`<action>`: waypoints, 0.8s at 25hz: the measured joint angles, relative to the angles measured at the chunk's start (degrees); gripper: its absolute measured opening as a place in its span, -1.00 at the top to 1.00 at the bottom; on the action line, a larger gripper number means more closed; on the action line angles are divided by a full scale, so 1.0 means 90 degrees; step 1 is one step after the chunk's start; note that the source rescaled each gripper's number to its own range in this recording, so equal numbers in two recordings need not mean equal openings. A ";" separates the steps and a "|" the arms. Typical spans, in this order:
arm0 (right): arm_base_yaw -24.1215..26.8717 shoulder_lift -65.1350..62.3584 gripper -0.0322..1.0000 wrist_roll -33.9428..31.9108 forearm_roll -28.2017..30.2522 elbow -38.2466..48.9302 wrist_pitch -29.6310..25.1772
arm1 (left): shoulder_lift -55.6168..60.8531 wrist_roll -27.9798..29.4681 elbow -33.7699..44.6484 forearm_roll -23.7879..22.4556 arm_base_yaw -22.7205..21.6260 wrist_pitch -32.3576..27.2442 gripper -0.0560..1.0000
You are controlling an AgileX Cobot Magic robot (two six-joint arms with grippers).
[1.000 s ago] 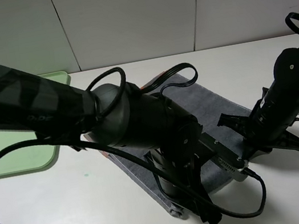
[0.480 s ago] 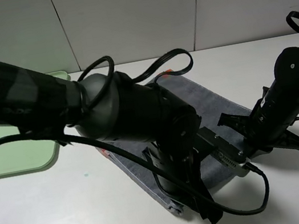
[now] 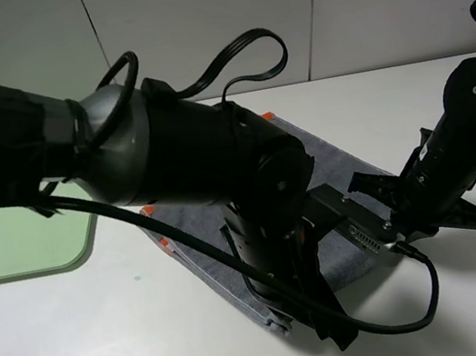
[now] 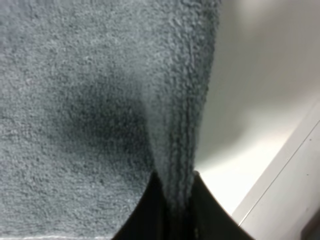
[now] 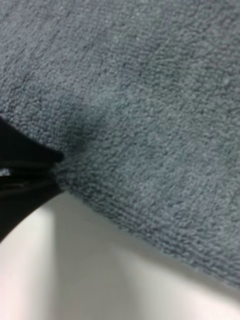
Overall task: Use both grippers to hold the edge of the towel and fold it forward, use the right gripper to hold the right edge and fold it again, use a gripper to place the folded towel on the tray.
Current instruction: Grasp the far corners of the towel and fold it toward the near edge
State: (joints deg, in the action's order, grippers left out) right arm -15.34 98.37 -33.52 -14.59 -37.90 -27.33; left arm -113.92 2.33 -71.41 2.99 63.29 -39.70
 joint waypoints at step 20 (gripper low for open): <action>0.0000 -0.0053 0.94 0.0496 0.0137 -0.2056 -0.1938 | 0.0537 0.0360 0.0000 -0.0069 -0.0006 -0.0189 0.89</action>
State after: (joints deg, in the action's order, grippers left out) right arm -15.34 97.90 -29.06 -13.36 -56.40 -44.77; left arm -109.09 5.57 -71.41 2.37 63.23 -41.40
